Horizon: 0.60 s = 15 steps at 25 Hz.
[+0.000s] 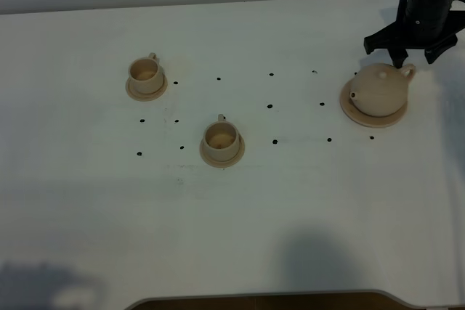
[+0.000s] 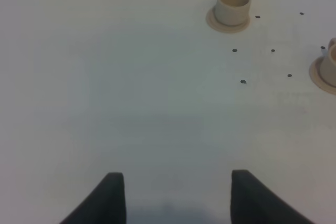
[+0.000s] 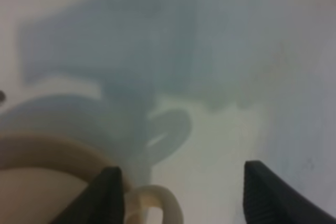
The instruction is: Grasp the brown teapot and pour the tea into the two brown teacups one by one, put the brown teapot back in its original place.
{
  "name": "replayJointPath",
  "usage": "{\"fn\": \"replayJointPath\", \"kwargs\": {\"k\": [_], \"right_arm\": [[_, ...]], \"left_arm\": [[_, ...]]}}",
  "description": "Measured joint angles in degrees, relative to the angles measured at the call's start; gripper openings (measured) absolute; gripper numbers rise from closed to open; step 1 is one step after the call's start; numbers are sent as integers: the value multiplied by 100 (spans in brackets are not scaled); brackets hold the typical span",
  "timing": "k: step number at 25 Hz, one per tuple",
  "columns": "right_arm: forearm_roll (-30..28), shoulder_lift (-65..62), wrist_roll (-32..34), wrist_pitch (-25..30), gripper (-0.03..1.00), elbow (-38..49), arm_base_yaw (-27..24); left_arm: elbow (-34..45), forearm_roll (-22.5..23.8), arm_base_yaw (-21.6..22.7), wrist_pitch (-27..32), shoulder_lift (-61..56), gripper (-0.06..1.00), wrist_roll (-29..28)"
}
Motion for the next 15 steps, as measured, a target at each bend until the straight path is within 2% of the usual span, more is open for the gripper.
{"fn": "replayJointPath", "kwargs": {"k": [7, 15], "right_arm": [[-30, 0, 2, 267, 51, 0, -19], [-226, 18, -3, -213, 51, 20, -9]], "left_arm": [[0, 0, 0, 0, 0, 49, 5], [0, 0, 0, 0, 0, 49, 5]]}}
